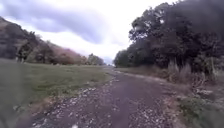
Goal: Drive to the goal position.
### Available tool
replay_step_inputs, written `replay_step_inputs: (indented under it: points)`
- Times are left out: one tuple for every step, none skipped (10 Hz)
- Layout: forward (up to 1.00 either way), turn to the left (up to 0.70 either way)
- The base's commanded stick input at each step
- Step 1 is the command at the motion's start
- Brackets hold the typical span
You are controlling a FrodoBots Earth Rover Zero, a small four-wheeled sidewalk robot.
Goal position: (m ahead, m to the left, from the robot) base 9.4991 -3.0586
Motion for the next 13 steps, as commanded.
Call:
replay_step_inputs:
  points:
    - [0.60,-0.15]
    - [0.60,-0.15]
    - [0.60,-0.15]
    - [0.60,-0.15]
    - [0.60,-0.15]
    - [0.60,-0.15]
    - [0.60,-0.15]
    - [0.60,-0.15]
    - [0.60,-0.15]
    - [0.60,-0.15]
    - [0.60,-0.15]
    - [0.60,-0.15]
    - [0.60,-0.15]
